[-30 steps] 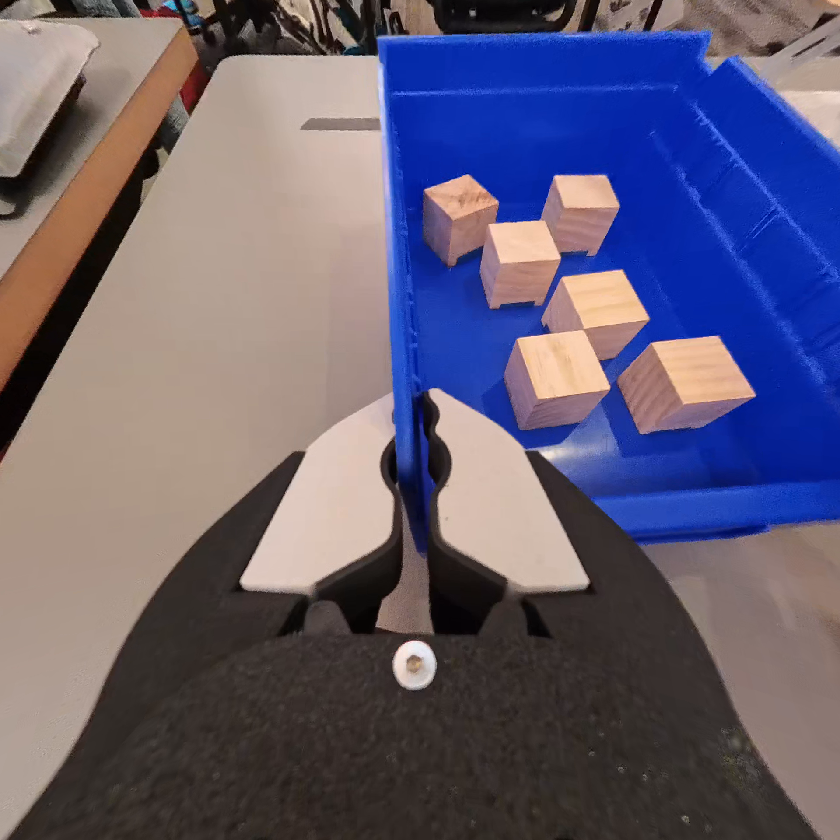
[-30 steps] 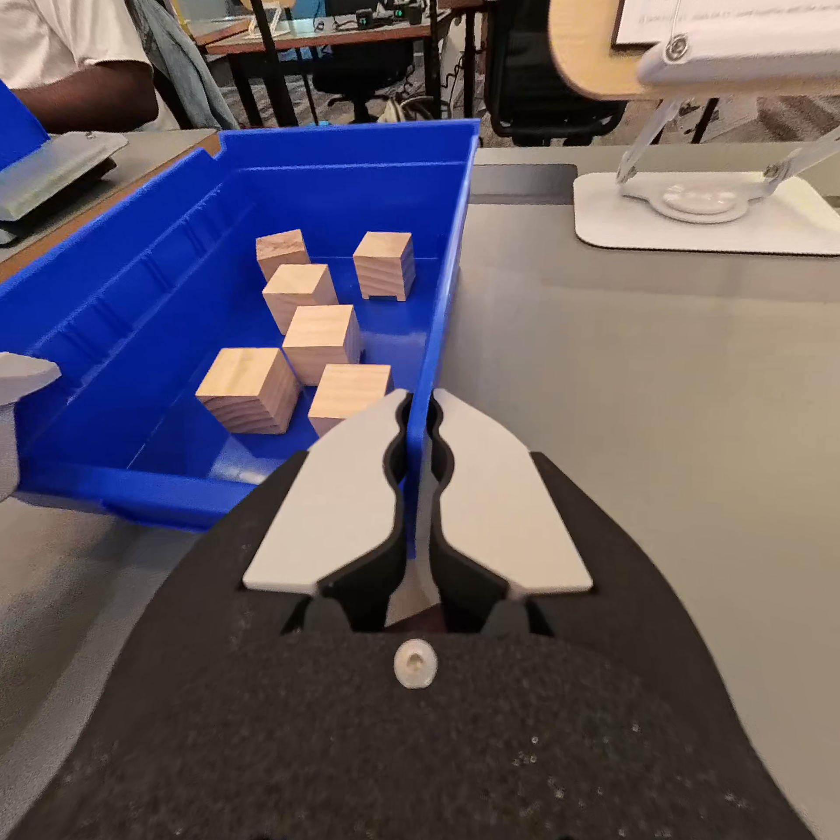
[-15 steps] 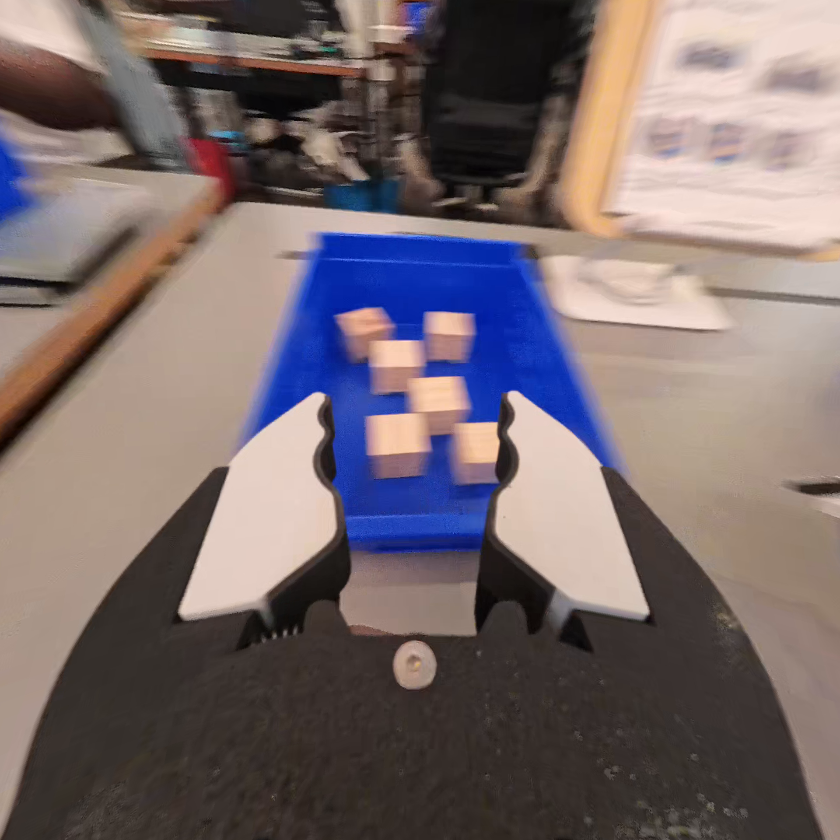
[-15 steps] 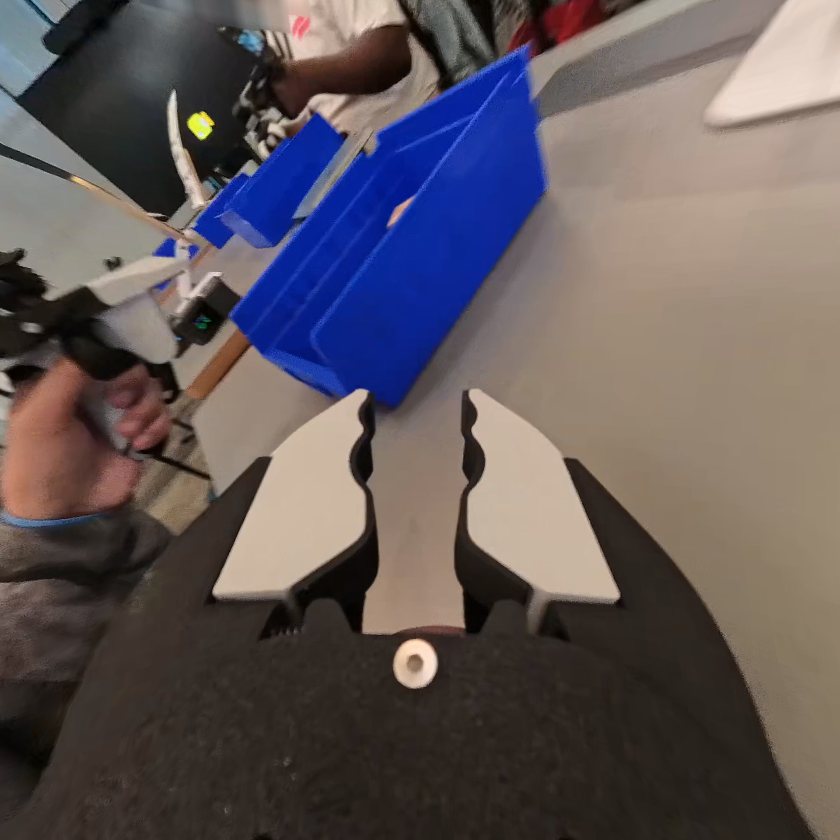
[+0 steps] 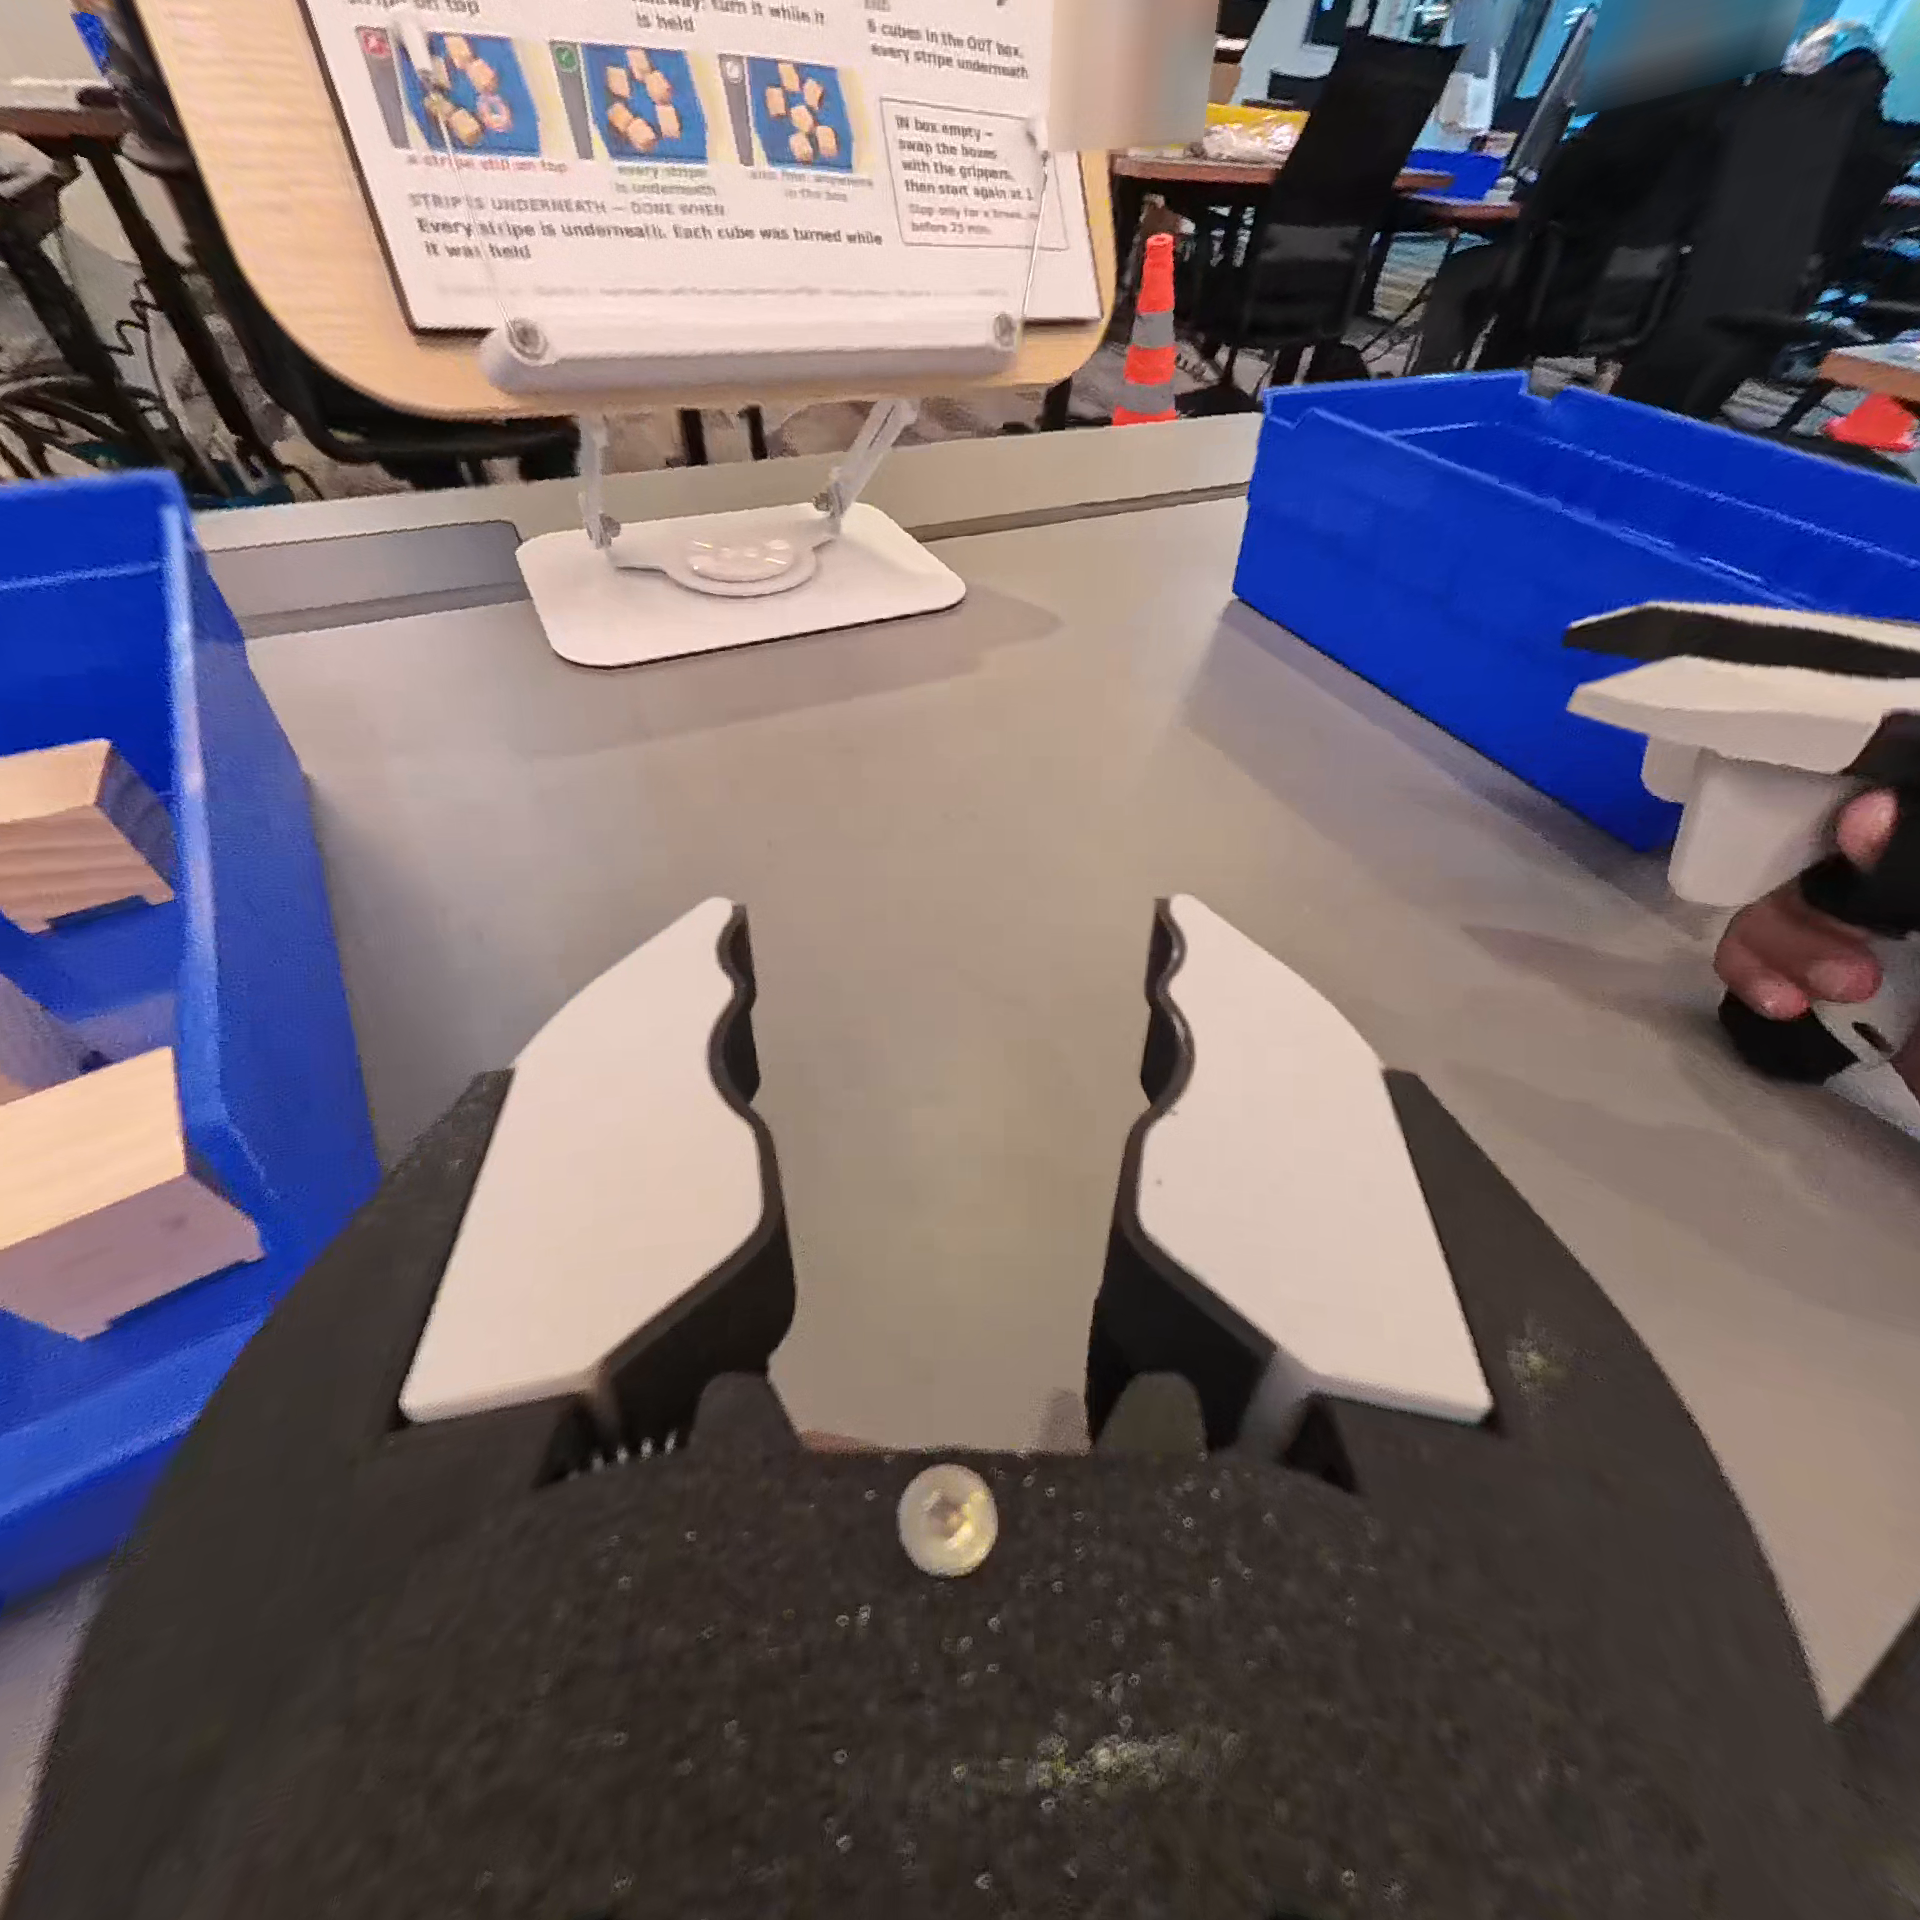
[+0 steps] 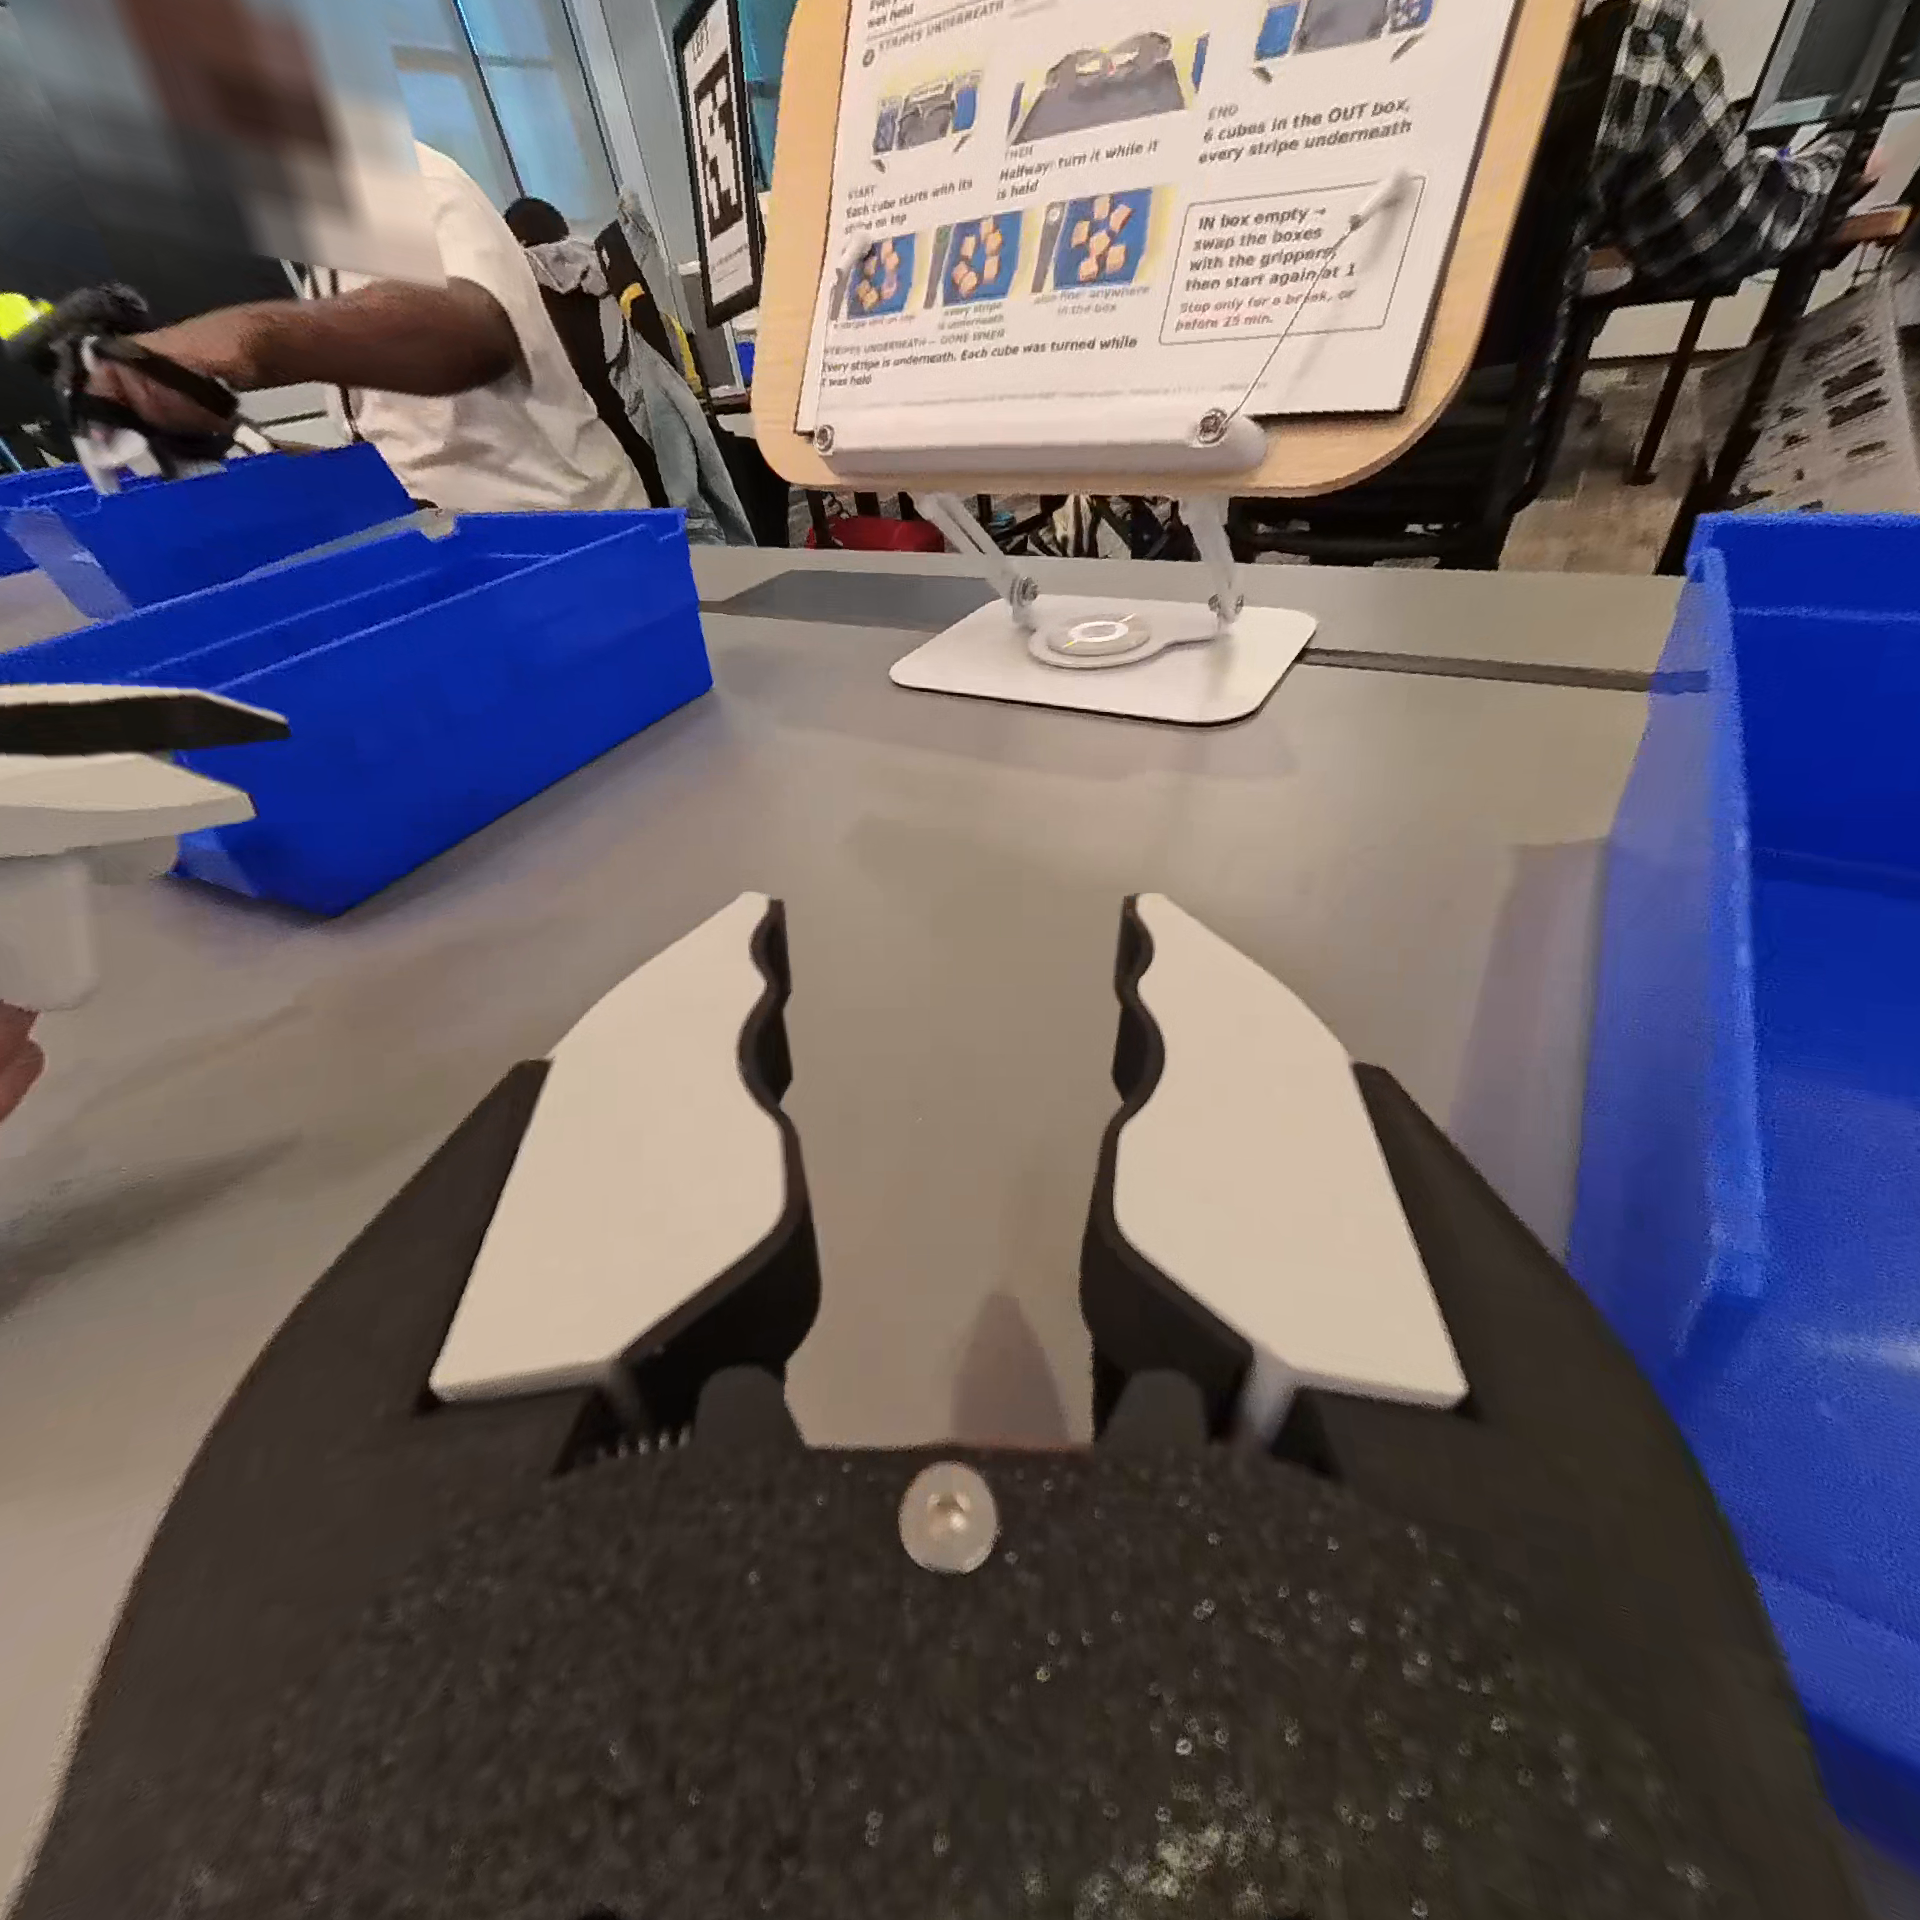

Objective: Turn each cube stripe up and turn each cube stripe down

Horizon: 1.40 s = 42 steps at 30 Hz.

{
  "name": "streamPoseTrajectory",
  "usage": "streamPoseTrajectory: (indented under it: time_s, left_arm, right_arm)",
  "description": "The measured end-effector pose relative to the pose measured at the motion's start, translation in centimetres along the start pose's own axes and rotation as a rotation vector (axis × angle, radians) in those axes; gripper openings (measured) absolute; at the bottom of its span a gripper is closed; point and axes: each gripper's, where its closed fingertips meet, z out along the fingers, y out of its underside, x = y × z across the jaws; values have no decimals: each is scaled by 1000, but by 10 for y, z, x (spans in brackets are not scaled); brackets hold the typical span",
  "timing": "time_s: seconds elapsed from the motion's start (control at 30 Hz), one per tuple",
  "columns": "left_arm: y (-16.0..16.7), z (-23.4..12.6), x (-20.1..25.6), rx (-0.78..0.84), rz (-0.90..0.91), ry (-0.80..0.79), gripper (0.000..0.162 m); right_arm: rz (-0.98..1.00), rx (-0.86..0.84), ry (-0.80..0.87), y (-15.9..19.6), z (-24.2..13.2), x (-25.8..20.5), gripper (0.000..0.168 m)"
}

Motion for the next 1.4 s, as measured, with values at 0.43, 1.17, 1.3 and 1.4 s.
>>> streamPoseTrajectory:
  time_s: [0.43,1.17,1.3,1.4]
  left_arm:
    - [25,3,-4,-61,-48,37,78]
    - [-12,-67,-197,-647,-242,-340,63]
    - [33,-50,-243,-922,-332,-388,65]
    - [52,-44,-260,-1021,-318,-436,64]
  right_arm:
    - [-104,-8,35,3,8,-3,56]
    - [-37,-10,25,5,8,3,54]
    - [-28,-11,20,5,8,3,53]
    - [-17,-19,13,5,8,3,53]
